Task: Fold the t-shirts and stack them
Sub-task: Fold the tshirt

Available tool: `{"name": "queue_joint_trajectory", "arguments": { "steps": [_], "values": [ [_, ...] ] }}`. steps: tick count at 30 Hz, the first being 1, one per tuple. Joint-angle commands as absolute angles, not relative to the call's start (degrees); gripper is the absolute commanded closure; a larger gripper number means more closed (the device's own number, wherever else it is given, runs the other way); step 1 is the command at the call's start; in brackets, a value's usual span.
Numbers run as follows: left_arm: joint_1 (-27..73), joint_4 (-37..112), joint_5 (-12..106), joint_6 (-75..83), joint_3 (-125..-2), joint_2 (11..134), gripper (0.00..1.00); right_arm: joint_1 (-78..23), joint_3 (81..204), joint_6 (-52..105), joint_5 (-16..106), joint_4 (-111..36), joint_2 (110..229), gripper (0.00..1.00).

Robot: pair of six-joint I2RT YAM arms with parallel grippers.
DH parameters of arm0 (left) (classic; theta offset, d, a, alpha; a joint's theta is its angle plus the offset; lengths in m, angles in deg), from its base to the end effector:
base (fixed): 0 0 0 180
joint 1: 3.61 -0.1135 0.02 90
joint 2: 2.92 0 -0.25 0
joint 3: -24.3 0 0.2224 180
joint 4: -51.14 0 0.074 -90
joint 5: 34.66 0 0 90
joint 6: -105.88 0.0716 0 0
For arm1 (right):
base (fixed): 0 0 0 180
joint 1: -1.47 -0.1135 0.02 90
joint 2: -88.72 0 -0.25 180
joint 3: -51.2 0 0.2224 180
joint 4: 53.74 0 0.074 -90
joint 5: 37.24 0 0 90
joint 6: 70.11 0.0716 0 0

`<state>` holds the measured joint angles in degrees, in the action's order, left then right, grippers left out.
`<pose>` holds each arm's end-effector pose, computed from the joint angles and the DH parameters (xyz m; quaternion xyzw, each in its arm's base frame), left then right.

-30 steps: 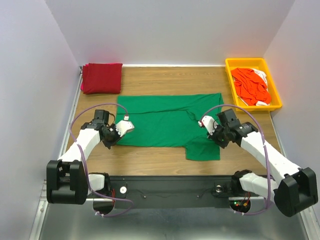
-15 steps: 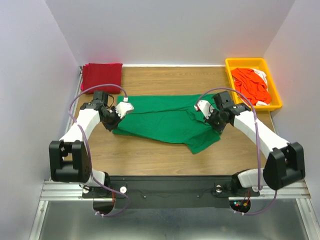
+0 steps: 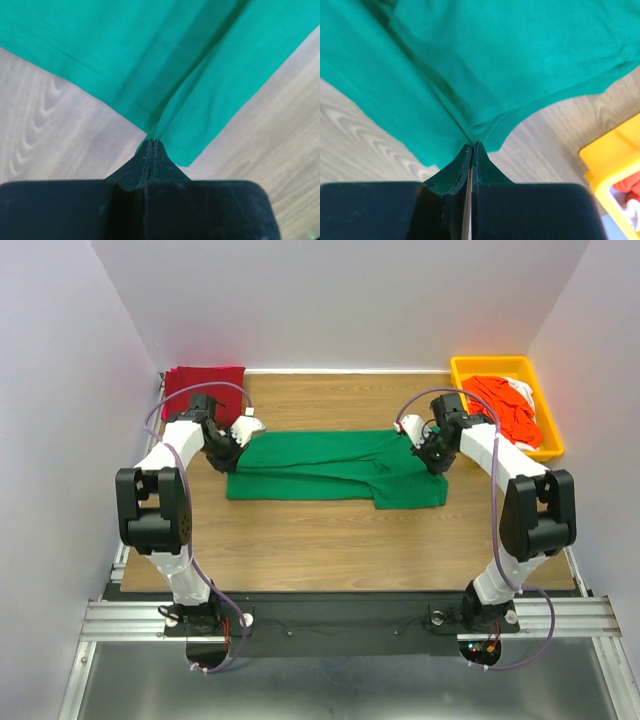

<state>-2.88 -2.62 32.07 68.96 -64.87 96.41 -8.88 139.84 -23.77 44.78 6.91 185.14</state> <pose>0.3405 -0.0326 0.1954 0.4724 0.8303 -0.0788 0.2850 0.3146 0.0676 0.1971 -0.4566 0.8672 0.0120 0.1984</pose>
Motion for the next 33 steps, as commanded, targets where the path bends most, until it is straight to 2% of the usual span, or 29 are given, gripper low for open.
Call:
{"name": "queue_joint_trajectory", "arguments": {
  "steps": [1,14,29,32,33],
  "values": [
    [-3.2,-4.5,30.2,68.3,-70.2,99.6,1.00,-8.7,144.4,-25.2,43.0,5.6,187.6,0.99],
    [-3.2,-3.4,30.2,68.0,-75.5,108.2,1.00,-6.5,150.3,-25.2,42.4,5.8,195.9,0.99],
    [-3.2,-2.2,30.8,66.6,-76.5,110.4,1.00,-4.9,153.9,-23.3,40.7,5.8,199.2,0.98],
    [-3.1,0.4,31.7,64.8,-76.3,110.5,0.87,-4.9,155.4,-21.6,41.9,5.6,200.6,0.87],
    [-3.2,0.8,32.0,64.1,-76.6,110.8,0.75,-4.9,156.0,-20.9,42.7,5.5,201.4,0.81]
  ]
}}
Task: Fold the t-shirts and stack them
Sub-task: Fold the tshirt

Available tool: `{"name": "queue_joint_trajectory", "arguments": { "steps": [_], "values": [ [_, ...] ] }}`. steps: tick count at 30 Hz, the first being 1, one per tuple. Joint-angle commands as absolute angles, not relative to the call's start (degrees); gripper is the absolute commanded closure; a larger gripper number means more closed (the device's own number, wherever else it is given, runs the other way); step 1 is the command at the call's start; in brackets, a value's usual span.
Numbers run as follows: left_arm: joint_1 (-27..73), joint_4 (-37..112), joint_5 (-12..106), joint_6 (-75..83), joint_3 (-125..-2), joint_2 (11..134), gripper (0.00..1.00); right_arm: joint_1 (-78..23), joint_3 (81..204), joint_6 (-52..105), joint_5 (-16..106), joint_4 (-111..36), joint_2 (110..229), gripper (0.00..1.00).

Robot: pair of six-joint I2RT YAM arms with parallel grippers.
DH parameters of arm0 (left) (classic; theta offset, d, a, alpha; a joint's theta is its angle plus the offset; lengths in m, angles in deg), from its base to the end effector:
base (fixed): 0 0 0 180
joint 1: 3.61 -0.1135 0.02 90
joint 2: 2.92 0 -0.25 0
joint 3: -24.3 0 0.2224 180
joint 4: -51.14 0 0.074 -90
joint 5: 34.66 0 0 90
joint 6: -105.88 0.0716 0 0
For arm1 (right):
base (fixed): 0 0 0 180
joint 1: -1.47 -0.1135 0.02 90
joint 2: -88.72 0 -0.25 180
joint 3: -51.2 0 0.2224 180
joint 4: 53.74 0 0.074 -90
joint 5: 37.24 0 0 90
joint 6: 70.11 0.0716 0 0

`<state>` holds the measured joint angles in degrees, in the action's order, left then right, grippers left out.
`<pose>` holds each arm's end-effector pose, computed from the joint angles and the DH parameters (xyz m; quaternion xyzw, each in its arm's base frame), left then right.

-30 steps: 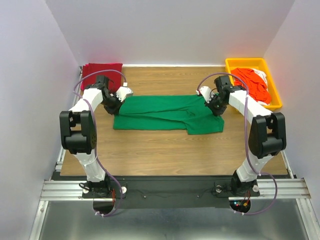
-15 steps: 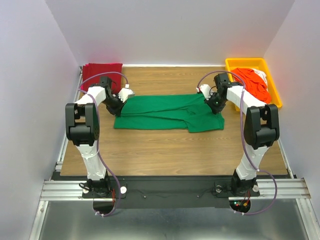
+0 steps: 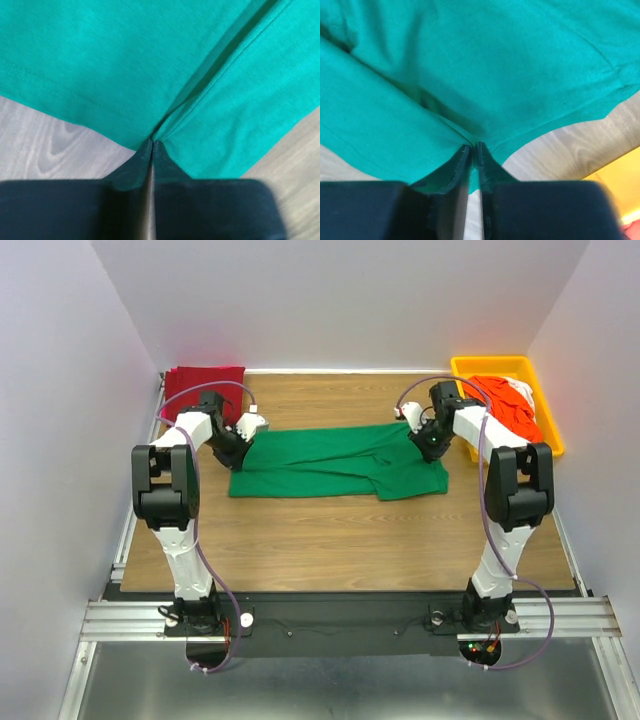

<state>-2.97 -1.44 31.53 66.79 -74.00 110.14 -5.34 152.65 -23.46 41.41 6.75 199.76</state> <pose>0.3864 -0.0332 0.1581 0.4537 0.8463 -0.1015 0.2599 0.3738 0.0588 0.1742 -0.4309 0.8804 0.0385 0.1940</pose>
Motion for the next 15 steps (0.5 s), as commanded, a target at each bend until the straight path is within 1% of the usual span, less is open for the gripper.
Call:
{"name": "queue_joint_trajectory", "arguments": {
  "steps": [1,2,4,6,11,12,15],
  "values": [
    [-3.2,0.3,32.0,63.3,-77.6,111.2,0.72,-4.9,157.4,-18.7,43.0,5.5,201.7,0.69],
    [-3.2,0.1,31.7,62.8,-78.0,111.3,0.62,-4.6,157.8,-17.8,43.2,5.6,201.4,0.61],
    [-3.2,0.0,31.4,62.0,-78.1,110.3,0.59,-4.3,158.5,-16.1,43.1,5.6,200.3,0.50],
    [-3.2,0.2,31.0,61.8,-77.3,107.6,0.58,-3.9,158.9,-14.2,42.8,5.6,198.7,0.46],
    [-3.2,1.2,30.0,59.4,-74.8,102.2,0.57,-3.3,157.6,-12.5,40.6,5.7,194.5,0.46],
    [-3.2,1.5,29.7,59.3,-74.2,101.9,0.55,-3.3,156.0,-12.5,39.9,5.7,194.3,0.46],
    [-3.2,3.0,29.4,58.3,-72.6,101.8,0.54,-3.3,154.0,-12.7,38.9,5.6,195.1,0.46]
  ]
}}
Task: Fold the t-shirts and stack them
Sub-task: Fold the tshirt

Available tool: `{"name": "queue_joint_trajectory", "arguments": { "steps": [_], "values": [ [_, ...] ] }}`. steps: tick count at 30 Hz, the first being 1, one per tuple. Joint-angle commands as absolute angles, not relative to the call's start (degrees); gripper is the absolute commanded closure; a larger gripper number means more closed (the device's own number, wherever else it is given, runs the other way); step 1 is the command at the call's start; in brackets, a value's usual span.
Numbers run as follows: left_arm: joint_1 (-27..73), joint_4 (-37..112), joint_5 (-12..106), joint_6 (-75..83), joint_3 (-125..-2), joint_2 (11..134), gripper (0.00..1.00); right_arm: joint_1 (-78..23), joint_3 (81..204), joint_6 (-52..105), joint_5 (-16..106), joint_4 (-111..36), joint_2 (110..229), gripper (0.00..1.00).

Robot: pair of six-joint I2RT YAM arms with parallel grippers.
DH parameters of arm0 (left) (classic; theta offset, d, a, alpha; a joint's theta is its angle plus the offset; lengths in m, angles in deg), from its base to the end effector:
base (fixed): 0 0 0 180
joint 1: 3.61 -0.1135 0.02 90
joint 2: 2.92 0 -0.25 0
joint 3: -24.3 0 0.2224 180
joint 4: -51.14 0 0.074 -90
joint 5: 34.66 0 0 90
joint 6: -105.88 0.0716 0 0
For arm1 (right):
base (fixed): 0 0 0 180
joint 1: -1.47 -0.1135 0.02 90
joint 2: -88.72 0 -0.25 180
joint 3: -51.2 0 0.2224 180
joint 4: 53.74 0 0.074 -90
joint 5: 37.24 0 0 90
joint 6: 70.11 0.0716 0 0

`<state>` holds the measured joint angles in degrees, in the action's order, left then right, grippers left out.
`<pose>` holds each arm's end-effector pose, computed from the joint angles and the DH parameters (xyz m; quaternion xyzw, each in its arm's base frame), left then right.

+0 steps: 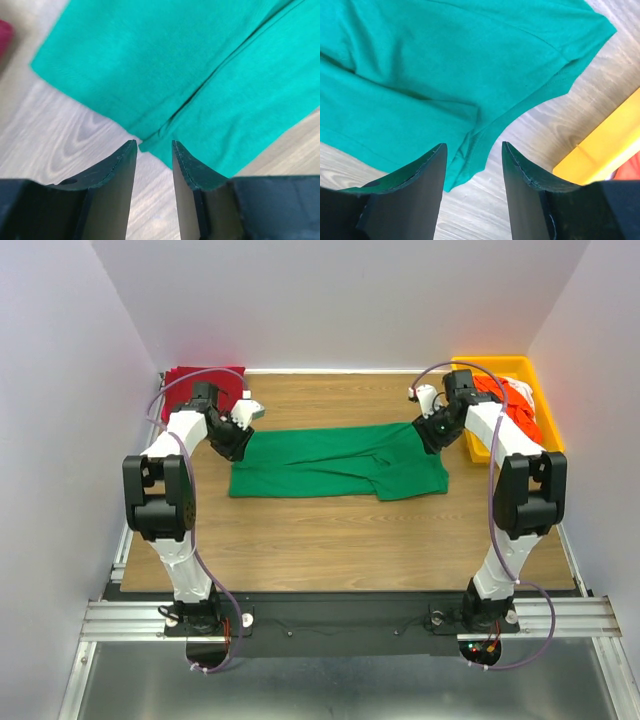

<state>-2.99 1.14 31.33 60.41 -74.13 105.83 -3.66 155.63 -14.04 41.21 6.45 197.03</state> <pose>0.3879 -0.0333 0.1893 0.4122 0.8526 -0.0928 0.3075 0.3806 0.0486 0.2062 -0.3454 0.9062 0.0395 0.2406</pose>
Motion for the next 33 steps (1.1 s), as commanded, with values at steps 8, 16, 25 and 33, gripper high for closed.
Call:
{"name": "queue_joint_trajectory", "arguments": {
  "steps": [8,16,25,33],
  "values": [
    [-3.2,8.3,28.5,56.8,-67.1,104.5,0.54,-3.3,152.1,-12.4,38.5,3.9,201.5,0.52],
    [-3.1,9.9,31.0,58.5,-58.3,104.8,0.60,-3.3,147.0,-13.2,39.5,2.6,201.7,0.55],
    [-3.2,10.3,30.8,60.2,-45.1,96.8,0.64,-3.3,134.2,-14.6,39.2,2.3,193.8,0.56],
    [-3.2,6.8,29.0,61.1,-42.1,84.4,0.56,-3.2,130.3,-12.2,38.1,4.8,181.2,0.54]
  ]
}}
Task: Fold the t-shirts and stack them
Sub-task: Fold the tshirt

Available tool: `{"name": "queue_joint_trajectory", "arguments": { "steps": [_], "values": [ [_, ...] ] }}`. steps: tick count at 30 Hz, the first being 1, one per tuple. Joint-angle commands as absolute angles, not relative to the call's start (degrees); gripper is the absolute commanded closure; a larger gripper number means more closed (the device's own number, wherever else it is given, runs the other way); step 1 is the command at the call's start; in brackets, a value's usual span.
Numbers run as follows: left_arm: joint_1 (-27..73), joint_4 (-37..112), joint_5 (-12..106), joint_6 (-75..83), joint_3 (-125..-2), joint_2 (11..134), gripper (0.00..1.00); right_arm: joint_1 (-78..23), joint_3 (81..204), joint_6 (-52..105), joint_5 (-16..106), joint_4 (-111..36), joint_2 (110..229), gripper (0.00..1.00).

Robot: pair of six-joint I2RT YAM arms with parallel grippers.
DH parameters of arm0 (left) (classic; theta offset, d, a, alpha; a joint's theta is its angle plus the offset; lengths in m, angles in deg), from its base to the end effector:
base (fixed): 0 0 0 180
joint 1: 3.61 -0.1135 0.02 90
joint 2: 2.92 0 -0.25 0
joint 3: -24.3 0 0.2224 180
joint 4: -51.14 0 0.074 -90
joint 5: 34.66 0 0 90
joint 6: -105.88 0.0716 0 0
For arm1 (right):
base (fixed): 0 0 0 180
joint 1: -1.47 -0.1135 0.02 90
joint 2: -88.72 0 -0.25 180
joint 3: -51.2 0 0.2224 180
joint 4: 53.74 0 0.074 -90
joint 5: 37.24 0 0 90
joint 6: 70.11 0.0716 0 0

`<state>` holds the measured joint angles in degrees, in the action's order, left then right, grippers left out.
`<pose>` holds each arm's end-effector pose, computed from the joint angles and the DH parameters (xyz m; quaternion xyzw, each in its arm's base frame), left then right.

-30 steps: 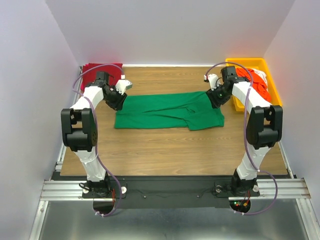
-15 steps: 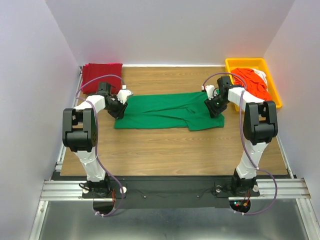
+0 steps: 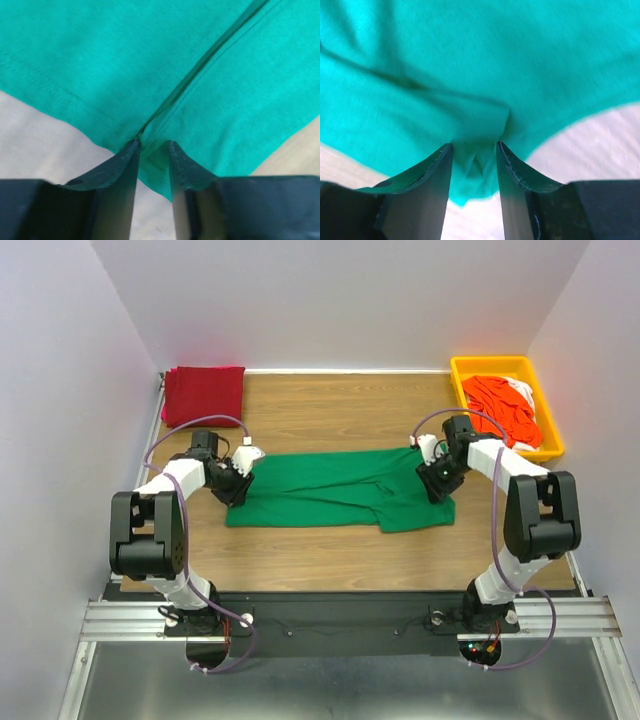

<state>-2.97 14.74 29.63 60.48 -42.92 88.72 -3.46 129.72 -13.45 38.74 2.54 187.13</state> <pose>0.2968 -0.0344 0.1505 0.4146 0.8494 -0.1077 0.3083 0.2974 0.0431 0.1458 -0.3369 0.9260 0.0881 0.1456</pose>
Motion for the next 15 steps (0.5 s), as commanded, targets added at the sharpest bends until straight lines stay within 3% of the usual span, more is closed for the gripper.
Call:
{"name": "queue_joint_trajectory", "arguments": {
  "steps": [1,6,15],
  "values": [
    [-3.1,6.2,27.3,61.2,-43.1,82.9,0.54,-3.3,130.7,-11.8,37.9,5.1,179.9,0.52],
    [0.7,5.5,22.1,62.1,-50.6,73.8,0.40,-3.3,133.1,-9.0,37.2,8.8,170.8,0.48],
    [32.5,19.6,27.5,52.5,-52.7,77.7,0.43,-1.8,126.2,-8.2,33.4,21.0,170.9,0.54]
  ]
}}
